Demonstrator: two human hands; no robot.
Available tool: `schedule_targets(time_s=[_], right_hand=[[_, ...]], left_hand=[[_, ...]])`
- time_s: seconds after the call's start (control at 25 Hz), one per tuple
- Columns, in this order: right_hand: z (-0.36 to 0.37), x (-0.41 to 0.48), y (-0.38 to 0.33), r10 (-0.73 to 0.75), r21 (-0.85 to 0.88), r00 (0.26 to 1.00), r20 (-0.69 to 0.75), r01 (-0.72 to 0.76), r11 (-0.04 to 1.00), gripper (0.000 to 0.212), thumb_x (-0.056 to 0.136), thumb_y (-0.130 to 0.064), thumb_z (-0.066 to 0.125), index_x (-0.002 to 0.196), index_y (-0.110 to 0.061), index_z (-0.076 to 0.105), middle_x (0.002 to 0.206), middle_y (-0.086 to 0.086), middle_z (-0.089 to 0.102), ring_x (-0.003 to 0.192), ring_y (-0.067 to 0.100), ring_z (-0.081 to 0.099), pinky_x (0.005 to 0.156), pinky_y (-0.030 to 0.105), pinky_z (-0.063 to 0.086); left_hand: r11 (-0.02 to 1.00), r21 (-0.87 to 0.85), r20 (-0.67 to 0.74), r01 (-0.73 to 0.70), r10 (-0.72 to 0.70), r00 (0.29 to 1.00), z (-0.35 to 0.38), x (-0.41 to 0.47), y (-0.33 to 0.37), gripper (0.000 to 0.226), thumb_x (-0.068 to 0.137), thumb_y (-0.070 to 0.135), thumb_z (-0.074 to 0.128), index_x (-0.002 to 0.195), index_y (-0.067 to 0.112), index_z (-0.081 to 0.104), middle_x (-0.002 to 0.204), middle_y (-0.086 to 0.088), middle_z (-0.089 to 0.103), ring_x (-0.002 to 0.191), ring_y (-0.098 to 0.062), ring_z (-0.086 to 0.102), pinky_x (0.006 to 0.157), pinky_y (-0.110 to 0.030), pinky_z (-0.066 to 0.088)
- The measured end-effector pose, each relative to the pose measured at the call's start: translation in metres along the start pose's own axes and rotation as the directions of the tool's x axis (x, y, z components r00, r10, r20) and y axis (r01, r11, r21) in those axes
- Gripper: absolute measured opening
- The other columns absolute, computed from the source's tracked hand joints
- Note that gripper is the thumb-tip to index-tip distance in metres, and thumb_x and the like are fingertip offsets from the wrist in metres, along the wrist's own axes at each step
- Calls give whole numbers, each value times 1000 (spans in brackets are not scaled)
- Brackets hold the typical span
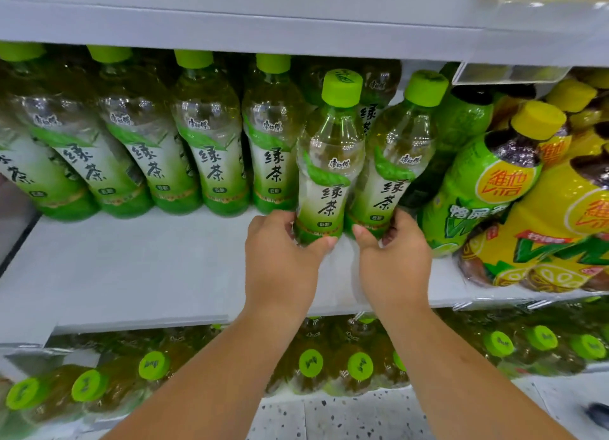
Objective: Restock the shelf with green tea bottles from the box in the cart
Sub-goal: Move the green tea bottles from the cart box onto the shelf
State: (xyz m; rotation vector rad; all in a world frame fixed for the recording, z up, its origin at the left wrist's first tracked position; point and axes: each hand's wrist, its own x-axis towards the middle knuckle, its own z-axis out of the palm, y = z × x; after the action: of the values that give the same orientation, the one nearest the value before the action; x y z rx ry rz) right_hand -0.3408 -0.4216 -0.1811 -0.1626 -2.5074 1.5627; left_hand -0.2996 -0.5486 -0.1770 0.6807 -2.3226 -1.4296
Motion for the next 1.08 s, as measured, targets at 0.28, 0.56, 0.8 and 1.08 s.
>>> schedule_targets(time_s=[0.28,0.56,0.8,1.08], right_hand=[[20,20,-4,32,53,996,-87,-28,998,46,90,-18,71,132,-12,51,115,0,65,108,22,63,84,29,47],[30,27,6,-13,6,990,-137,14,1000,49,94,-28,66,138,-11,52,131,8,59,122,25,56,99,44,48],[33,29,8,-20,-28,992,-121,17,999,54,96,-34,61,145,-15,45,140,7,56,129,24,52,103,42,46],[35,30,11,-46,-95,989,-140,33,995,56,98,-39,57,147,-16,43,141,5,56,132,23,47,104,39,44]], left_hand=[[999,-10,-69,36,-37,997,22,13,10,36,74,34,89,98,20,66,100,-1,67,89,-18,65,77,-33,56],[996,-92,-140,16,-28,990,32,16,10,47,72,29,92,73,35,45,81,1,63,75,-15,64,64,-21,49],[997,-67,-186,48,-59,981,35,23,7,44,72,39,90,76,34,46,81,9,60,72,-2,58,60,-5,43],[997,-55,-248,61,-73,966,44,23,-1,40,73,48,87,87,26,56,81,11,62,72,1,59,59,-8,41]])
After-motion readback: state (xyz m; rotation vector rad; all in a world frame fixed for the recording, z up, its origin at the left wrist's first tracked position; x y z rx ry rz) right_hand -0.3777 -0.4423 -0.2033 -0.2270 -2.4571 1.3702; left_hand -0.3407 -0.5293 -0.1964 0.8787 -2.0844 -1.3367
